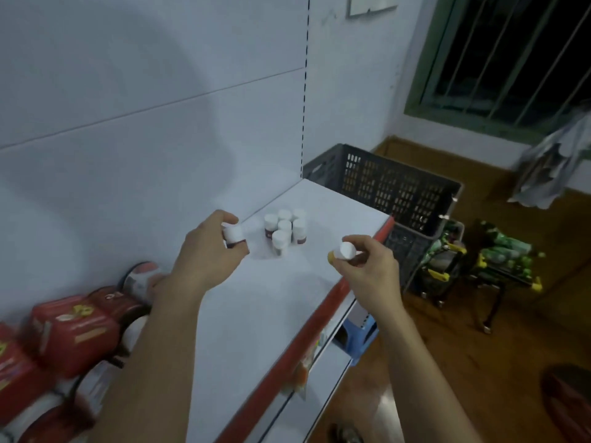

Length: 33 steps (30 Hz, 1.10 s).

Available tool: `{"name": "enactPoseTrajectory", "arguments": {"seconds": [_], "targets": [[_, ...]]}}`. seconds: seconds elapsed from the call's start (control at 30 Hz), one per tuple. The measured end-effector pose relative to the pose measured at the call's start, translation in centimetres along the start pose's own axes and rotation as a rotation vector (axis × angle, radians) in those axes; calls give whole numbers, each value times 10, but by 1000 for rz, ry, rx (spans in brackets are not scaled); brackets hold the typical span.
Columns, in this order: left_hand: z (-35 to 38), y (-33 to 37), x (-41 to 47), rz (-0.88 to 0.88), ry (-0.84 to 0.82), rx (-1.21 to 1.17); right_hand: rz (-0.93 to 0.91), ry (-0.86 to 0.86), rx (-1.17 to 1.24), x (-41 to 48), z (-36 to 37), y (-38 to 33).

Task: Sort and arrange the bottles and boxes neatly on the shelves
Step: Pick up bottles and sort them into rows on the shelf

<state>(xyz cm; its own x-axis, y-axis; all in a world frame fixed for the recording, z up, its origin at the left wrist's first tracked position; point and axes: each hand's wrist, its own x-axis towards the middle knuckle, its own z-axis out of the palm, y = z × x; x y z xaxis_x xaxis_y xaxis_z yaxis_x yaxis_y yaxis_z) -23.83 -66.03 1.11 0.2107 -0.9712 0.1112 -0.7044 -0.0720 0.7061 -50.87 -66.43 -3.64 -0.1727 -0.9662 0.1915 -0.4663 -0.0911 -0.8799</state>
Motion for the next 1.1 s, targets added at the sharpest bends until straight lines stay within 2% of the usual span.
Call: {"name": "enactPoseTrajectory", "arguments": {"seconds": [0.23, 0.3, 0.4, 0.47, 0.57, 0.63, 0.7, 0.8, 0.9, 1.0, 1.07, 1.1], "targets": [[52, -3, 32, -228, -79, 153, -139, -334, -250, 94, 45, 29], [70, -1, 35, -289, -91, 128, -129, -445, -227, 114, 49, 35], [86, 2, 41, -321, -25, 26, -125, -599, -173, 139, 48, 36], [86, 6, 44, -342, -12, -43, -150, -720, -216, 157, 42, 34], [77, 6, 38, -331, -67, 44, -305, -862, -418, 179, 33, 25], [62, 8, 26, -341, -48, 158, -432, -876, -501, 189, 34, 9], [43, 7, 8, -363, 28, 214, -539, -850, -480, 193, 45, -12], [8, 6, -24, -397, 184, 280, -673, -831, -359, 178, 78, -50], [-24, -2, -61, -478, 353, 369, -831, -920, -182, 137, 118, -83], [-43, -19, -93, -627, 343, 395, -917, -1171, -66, 79, 158, -102], [-41, -30, -106, -645, 285, 376, -915, -1359, -135, 40, 181, -100], [-36, -35, -109, -655, 261, 411, -933, -1393, -217, 24, 191, -94]]}}
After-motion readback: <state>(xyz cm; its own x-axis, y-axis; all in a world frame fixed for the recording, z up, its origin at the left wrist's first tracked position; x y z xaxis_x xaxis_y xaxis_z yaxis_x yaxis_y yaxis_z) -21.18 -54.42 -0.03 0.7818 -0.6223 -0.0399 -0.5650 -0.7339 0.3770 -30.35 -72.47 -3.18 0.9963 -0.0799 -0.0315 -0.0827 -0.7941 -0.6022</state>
